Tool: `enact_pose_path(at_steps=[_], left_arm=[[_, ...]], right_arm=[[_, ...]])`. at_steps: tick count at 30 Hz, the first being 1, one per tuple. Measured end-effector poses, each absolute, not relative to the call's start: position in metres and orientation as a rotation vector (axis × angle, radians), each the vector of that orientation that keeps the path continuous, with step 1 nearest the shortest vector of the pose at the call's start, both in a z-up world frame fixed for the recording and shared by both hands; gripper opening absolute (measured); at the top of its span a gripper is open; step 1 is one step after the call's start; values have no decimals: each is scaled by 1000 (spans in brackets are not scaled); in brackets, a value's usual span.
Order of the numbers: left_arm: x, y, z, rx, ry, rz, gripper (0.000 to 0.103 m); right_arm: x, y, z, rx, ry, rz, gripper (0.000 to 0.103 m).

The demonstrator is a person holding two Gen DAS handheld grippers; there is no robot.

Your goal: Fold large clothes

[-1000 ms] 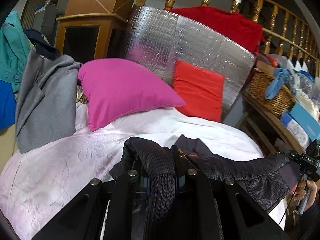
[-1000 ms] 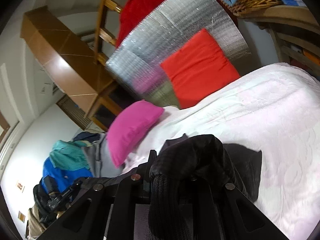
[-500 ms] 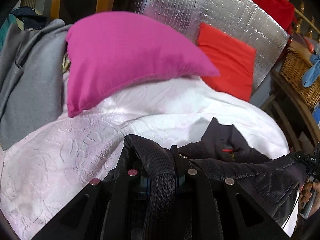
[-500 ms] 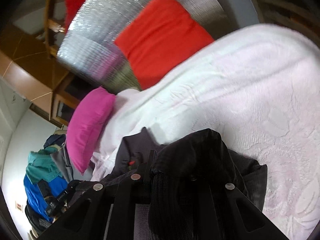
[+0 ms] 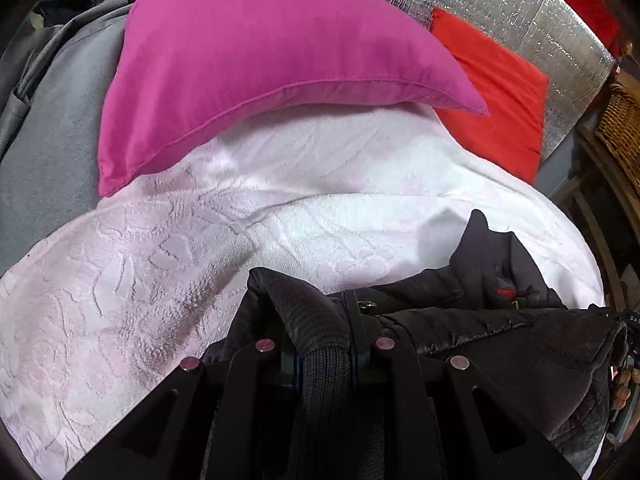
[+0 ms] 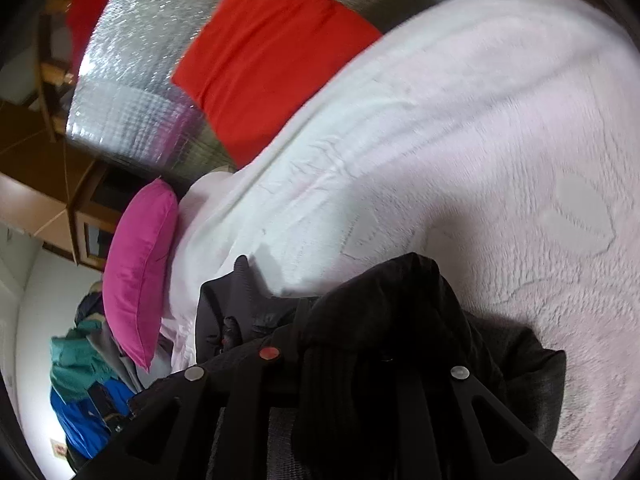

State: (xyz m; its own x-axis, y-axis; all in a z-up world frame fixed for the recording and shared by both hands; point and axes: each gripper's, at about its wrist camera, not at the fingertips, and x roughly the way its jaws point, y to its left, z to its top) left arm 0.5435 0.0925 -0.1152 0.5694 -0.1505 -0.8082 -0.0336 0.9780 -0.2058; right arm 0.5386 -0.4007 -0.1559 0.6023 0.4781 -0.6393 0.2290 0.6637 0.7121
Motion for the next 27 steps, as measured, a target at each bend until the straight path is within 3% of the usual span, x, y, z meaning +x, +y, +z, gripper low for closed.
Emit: enact_pose_path(at_steps=[6, 8, 10, 14, 16, 17, 18, 21, 27], left_arm=[[551, 93, -119, -247, 992, -56, 22], [549, 95, -115, -273, 985, -65, 22], [547, 98, -111, -306, 972, -75, 23], [545, 105, -103, -377, 970, -93, 29], [545, 113, -97, -471, 968, -120, 41], [545, 120, -95, -547, 961, -133, 52], [545, 125, -92, -594, 942, -132, 55], [539, 139, -77, -657, 862, -98, 58], [526, 140, -65, -518, 816, -57, 58]], right_arm=[[538, -403, -160, 919, 954, 169, 21], [537, -404, -157, 935, 946, 178, 33], [535, -403, -150, 949, 918, 201, 64], [530, -403, -134, 945, 877, 191, 66], [526, -403, -128, 942, 856, 189, 66], [525, -403, -126, 941, 849, 192, 66], [524, -404, -124, 940, 845, 193, 67], [523, -406, -119, 947, 827, 195, 67], [521, -403, -108, 918, 797, 225, 69]])
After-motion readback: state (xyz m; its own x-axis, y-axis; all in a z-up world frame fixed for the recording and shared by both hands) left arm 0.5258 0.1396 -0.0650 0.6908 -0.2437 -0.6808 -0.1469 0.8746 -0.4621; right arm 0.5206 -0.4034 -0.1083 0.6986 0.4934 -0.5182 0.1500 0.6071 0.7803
